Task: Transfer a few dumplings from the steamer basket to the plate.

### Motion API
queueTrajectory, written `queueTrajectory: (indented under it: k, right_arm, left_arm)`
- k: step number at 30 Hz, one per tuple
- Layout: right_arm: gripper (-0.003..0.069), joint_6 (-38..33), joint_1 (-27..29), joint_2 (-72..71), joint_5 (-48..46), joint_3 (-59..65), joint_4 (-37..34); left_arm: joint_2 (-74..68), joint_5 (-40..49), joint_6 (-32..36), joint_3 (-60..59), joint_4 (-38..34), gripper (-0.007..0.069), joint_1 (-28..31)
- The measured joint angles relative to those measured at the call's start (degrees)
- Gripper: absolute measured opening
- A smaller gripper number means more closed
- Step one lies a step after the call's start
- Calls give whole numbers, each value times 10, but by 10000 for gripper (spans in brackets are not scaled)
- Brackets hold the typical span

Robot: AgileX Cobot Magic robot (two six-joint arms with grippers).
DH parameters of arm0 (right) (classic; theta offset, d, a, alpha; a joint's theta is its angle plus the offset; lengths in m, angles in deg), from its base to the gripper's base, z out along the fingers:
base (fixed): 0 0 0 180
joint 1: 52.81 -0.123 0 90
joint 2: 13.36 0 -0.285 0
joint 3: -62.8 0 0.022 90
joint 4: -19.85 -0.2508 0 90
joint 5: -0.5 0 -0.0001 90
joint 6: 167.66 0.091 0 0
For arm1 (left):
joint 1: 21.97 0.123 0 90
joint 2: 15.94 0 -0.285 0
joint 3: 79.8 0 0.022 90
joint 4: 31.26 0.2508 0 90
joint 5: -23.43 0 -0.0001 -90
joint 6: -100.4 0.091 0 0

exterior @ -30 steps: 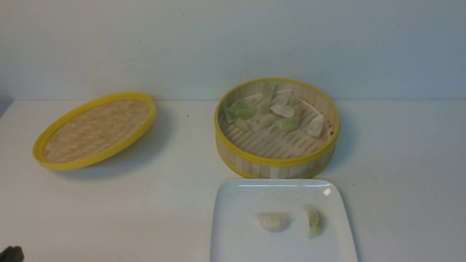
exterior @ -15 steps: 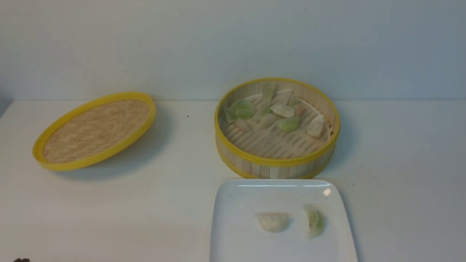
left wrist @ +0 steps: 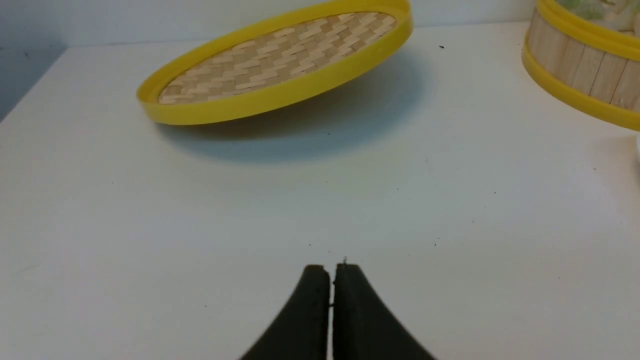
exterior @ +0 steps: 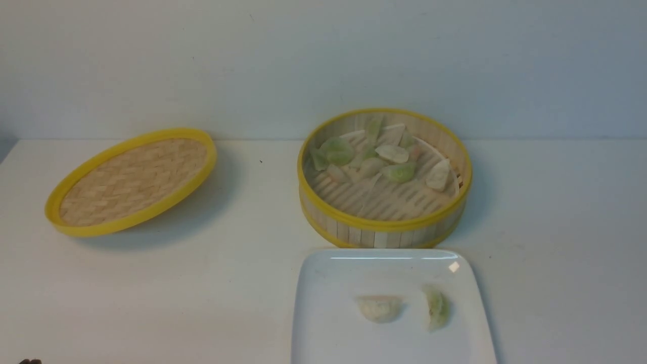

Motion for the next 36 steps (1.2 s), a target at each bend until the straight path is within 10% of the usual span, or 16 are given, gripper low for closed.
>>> queueTrajectory:
  k: [12,24,36]
  right_arm:
    - [-14,-12,5,-1,-28,7,33]
    - [-14,-15,241,-1,-43,208,100]
    - [-14,-13,264,-10,-30,292,121]
  left_arm:
    - [0,0,0,0,-1,-2,0]
    - [0,1,0,0,-1,-2,0]
    - [0,1,0,0,-1,-2,0]
